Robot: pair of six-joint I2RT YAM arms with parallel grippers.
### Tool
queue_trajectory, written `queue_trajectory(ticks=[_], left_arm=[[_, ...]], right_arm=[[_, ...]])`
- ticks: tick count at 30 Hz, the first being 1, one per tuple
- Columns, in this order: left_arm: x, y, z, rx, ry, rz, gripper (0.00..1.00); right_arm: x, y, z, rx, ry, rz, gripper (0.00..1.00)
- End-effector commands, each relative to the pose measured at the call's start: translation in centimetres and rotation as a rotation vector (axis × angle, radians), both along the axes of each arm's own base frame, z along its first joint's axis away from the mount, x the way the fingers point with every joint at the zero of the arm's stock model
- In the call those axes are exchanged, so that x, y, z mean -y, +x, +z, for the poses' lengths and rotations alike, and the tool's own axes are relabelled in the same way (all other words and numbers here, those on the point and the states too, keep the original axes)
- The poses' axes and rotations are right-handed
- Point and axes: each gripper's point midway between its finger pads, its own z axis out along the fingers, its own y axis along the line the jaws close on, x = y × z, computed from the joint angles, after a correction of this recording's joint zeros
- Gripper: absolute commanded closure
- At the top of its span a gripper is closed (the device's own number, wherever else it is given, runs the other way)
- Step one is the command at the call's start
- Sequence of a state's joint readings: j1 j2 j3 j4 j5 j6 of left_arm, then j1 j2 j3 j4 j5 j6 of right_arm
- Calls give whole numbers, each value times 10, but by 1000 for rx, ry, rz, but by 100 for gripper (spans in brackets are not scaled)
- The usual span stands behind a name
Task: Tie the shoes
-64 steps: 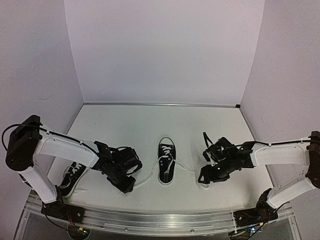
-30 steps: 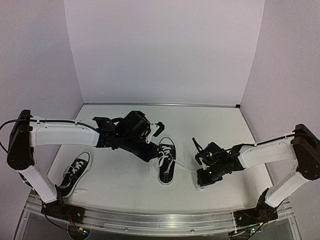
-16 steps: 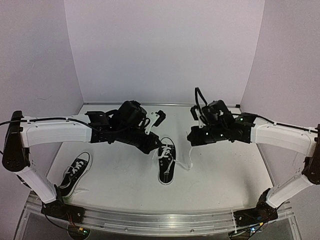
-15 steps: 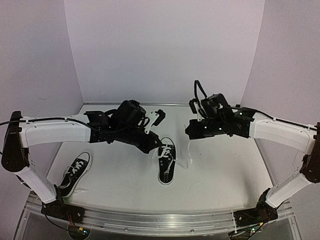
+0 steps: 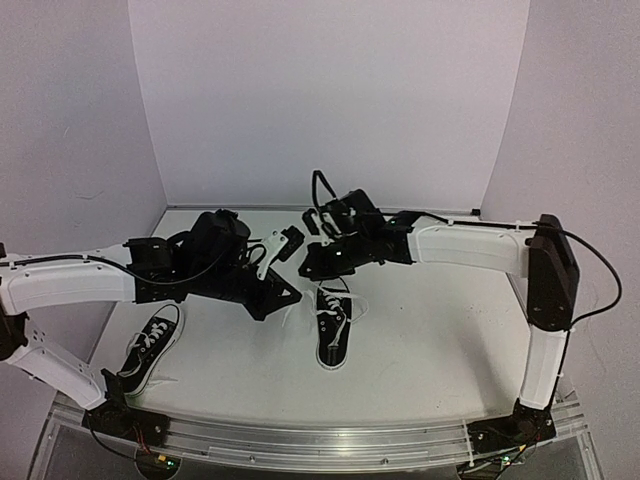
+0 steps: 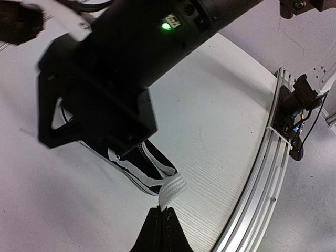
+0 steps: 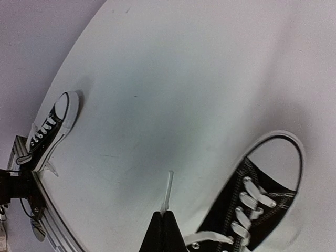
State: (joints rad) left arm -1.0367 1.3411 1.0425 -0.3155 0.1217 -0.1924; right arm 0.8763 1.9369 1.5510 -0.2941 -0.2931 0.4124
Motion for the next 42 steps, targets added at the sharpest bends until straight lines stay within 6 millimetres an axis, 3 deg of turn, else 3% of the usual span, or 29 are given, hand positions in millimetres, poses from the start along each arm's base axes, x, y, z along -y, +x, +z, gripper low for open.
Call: queue_trajectory(ticks=[1, 3, 5, 7, 10, 12, 16, 18, 24, 28, 33, 42], left_arm=[[-6, -11, 15, 50, -57, -55, 100], [-9, -13, 14, 51, -57, -61, 100], [-10, -14, 12, 50, -51, -60, 100], [-11, -13, 7, 45, -38, -56, 100], [-8, -11, 1, 37, -23, -56, 100], [-5, -7, -2, 37, -16, -45, 100], [0, 10, -9, 40, 29, 5, 100], [2, 22, -16, 31, 60, 41, 100], [6, 65, -35, -87, 70, 153, 100], [18, 73, -41, -187, 16, 160, 100], [25, 77, -49, -305, -50, 185, 100], [35, 83, -39, -412, -183, 223, 100]], right_arm=[[-67, -26, 26, -2, 136, 122, 100], [-76, -32, 17, -34, 142, 144, 98], [-74, -35, 12, -47, 135, 142, 78], [-61, -32, 17, -25, 121, 112, 58], [-29, -23, 27, -12, 117, 66, 50], [-4, -16, 40, 16, 121, 34, 50], [43, -5, 31, 19, 87, -14, 53], [58, -3, 16, 8, 46, -12, 57], [62, -13, -40, -41, -59, 75, 66], [59, -14, -66, -73, -94, 103, 67], [58, -13, -82, -87, -122, 116, 67], [62, -15, -101, -106, -169, 133, 73]])
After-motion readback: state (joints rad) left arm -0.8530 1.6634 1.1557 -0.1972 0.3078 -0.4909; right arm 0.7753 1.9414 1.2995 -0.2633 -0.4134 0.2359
